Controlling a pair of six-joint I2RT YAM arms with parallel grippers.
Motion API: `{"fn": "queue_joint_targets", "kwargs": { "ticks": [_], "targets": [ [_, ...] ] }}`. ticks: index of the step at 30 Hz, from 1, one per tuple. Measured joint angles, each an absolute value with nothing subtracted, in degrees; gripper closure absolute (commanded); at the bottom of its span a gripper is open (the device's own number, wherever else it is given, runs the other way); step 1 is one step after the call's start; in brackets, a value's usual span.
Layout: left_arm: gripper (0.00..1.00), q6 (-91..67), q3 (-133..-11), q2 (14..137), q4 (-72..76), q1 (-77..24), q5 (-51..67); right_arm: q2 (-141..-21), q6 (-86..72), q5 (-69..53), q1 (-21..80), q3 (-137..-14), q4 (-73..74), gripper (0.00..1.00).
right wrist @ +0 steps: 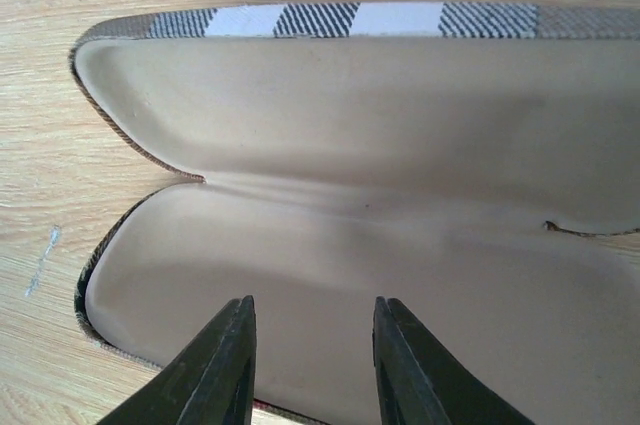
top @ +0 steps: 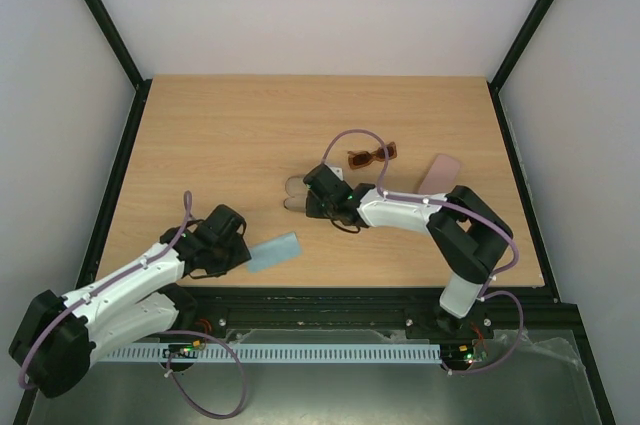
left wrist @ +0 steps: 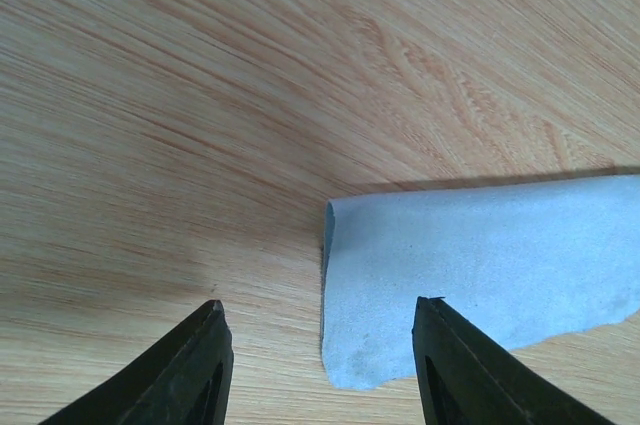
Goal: Organize the sunglasses
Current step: Adjust the sunglasses case at the center of the board, then pick up the glasses cleaning cloth from the center of the board.
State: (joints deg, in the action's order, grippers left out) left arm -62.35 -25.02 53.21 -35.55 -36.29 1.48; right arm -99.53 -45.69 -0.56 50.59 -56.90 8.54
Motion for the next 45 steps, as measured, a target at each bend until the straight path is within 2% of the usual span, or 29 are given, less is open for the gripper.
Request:
{"fn": "queue_joint_targets", "kwargs": {
  "ticks": [7, 11, 17, 23, 28, 33, 45],
  "targets": [
    [0.48, -62.54, -24.23, 54.13, -35.51, -36.29, 2.15, -96.99, -44.88, 1.21, 50.61, -57.71, 10.57, 0.60],
    [0.49, -62.52, -23.94, 54.96, -34.83, -36.29, 3.46, -94.13, -44.34, 2.66, 51.13, -57.71, 11.79, 0.53],
    [0.55, -62.67, -23.07, 55.20, -33.91, -36.29, 4.69, -90.39, -43.72, 4.73, 55.40, -57.71, 13.76, 0.53],
    [0.68, -63.20, -22.72, 55.70, -32.84, -36.29, 5.17, -90.21, -43.59, 3.14, 60.55, -57.28, 14.35, 0.58],
    [0.73, -63.35, -22.70, 57.10, -30.92, -36.29, 5.56, -92.92, -43.22, 0.73, 63.00, -56.64, 14.33, 0.59],
    [0.78, -63.02, -22.72, 58.67, -28.58, -36.29, 5.96, -96.60, -42.61, -1.32, 63.79, -56.51, 14.31, 0.65],
    [0.79, -62.78, -22.72, 59.18, -27.55, -36.29, 6.07, -102.30, -42.09, -3.27, 63.90, -56.60, 13.61, 0.76]
  ]
}}
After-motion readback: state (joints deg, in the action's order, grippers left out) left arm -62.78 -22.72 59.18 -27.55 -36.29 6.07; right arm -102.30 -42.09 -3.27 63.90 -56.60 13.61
